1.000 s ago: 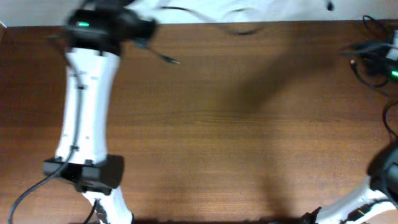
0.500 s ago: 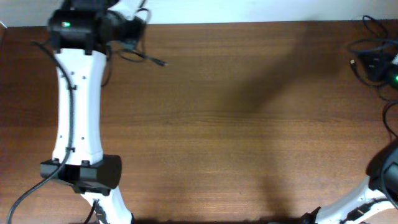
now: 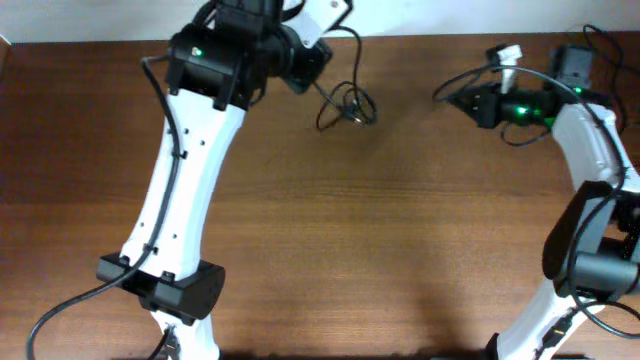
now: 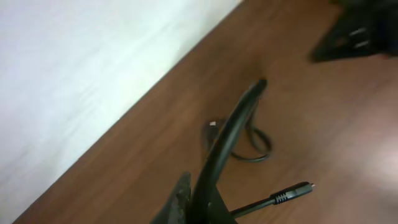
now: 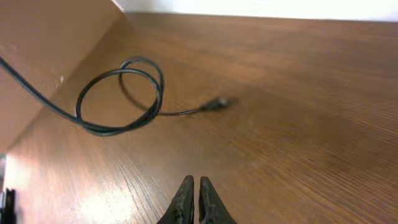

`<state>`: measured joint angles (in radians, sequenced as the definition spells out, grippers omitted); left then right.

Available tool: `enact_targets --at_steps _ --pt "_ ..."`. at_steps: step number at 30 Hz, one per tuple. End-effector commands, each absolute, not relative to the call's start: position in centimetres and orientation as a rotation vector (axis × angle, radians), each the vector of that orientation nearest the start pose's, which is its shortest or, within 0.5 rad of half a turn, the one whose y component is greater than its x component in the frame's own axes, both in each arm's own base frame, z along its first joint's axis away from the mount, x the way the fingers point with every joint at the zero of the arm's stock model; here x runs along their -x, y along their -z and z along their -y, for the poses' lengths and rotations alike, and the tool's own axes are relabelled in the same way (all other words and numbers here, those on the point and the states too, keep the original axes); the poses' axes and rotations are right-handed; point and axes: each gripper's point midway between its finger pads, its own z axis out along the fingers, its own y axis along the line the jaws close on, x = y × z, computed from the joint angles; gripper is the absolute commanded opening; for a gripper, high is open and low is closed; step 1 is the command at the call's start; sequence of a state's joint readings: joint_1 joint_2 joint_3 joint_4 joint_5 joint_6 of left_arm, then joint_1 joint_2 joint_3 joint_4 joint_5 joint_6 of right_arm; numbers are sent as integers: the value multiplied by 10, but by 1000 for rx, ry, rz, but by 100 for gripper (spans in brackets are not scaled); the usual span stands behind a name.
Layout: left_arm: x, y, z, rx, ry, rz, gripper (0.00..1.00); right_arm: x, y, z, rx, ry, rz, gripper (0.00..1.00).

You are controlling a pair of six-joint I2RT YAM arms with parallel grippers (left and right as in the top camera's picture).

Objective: Untangle cables

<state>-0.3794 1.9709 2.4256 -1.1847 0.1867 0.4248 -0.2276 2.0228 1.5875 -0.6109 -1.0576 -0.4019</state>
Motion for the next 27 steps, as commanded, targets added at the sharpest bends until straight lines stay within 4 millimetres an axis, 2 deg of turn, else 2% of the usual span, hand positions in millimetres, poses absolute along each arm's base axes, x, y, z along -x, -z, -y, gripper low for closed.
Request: enact_targets --at_steps 1,4,8,11,13,14,15,18,20,21,22,23,24,25,27 --pt "-424 -382 241 -1041 347 -1976 0 -487 -160 -50 580 -939 -2132 4" --pt "-418 -376 254 -1077 377 -1979 0 -487 -160 -51 581 -939 -2133 4" --pt "-415 -354 280 -1144 422 -1995 0 -487 -160 -51 581 -939 -2133 4" --pt "-418 -321 303 -1203 459 -2040 0 -488 -160 -51 583 -934 -2130 4" --pt "-424 -303 308 -1216 464 -2070 0 -489 -163 -48 584 -923 -2122 4" --pt "-431 -285 312 -1239 461 -2090 0 -492 -165 -44 582 -891 -2123 4" --pt "-439 -267 313 -1280 433 -2095 0 -494 -168 -40 580 -861 -2123 4" --pt "-477 -221 292 -1240 241 -2195 0 -509 -182 -15 487 -721 -2159 4" --pt "-490 -194 283 -1240 228 -2240 0 -514 -199 -1 452 -671 -2143 4" --pt "-494 -186 281 -1237 229 -2255 0 -515 -207 4 441 -660 -2131 4" --pt "-499 -175 275 -1227 229 -2279 22 -516 -215 9 434 -644 -2118 16" --pt "-503 -169 271 -1219 227 -2296 99 -514 -222 14 429 -631 -2110 66" --pt "-504 -167 269 -1215 226 -2301 99 -513 -225 16 425 -626 -2107 99" --pt "-506 -167 267 -1209 222 -2300 99 -512 -228 18 419 -620 -2106 99" --pt "-511 -185 267 -1187 215 -2257 99 -510 -227 26 396 -581 -2130 99"
